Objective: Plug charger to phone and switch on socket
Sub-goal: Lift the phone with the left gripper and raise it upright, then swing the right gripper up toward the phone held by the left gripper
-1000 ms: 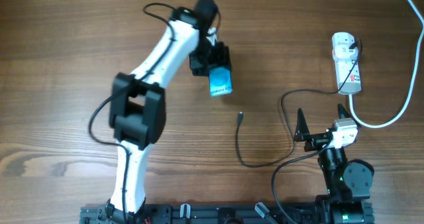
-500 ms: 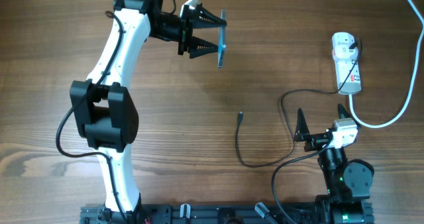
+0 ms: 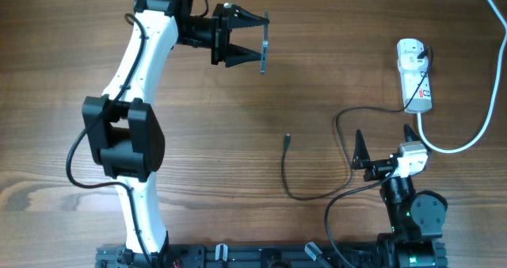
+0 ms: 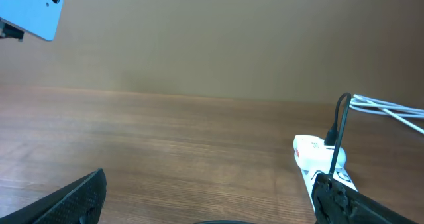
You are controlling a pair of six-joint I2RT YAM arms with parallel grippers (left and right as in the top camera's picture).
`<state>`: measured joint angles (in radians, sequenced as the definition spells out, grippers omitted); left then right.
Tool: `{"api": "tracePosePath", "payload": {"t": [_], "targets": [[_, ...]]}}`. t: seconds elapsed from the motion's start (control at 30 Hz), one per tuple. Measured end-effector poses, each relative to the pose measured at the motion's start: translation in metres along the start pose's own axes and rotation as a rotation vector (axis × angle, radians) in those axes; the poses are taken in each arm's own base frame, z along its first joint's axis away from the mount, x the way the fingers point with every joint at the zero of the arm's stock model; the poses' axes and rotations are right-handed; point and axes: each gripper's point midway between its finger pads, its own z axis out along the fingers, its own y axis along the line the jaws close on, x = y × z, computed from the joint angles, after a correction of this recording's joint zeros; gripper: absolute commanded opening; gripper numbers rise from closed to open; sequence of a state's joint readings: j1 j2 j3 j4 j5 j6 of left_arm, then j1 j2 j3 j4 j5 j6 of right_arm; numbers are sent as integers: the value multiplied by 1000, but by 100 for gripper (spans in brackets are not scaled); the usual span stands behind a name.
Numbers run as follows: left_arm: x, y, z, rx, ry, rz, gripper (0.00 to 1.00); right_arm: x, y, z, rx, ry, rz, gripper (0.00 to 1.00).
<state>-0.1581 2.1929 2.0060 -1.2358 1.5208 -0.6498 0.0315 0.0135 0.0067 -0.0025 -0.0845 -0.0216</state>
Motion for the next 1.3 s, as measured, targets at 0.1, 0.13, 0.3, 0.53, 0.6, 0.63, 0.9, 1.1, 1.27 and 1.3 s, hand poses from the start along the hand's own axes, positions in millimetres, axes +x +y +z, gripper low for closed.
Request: {"api": "tracePosePath", "payload": {"t": [0.1,0.13,0.3,0.53,0.6,0.63,0.9,1.1,1.27,1.3], "targets": [[-1,0,-9,10,-16,-44,57,0,0,0,0,0,0,100],[-1,0,-12,15,-22,-56,57,0,0,0,0,0,0,100],[-5,-1,-24,30,-44,-66,57,0,0,0,0,0,0,100],[-3,0,-27,34,-47,-106,57,0,0,0,0,0,0,100],[-2,1,-27,33,-46,-126,57,0,0,0,0,0,0,100],[-2,1,-27,33,-46,-126,57,0,0,0,0,-1,0,100],[-2,1,-27,33,-46,-126,57,-9,50,-8,-298,33,477,100],[-2,1,-27,33,-46,-127,57,-10,72,-16,-430,115,702,100],[-2,1,-27,33,-46,-126,57,-10,76,-18,-449,142,783,100],[-2,1,-27,33,-46,-127,57,-10,76,-18,-450,149,808,100]]}}
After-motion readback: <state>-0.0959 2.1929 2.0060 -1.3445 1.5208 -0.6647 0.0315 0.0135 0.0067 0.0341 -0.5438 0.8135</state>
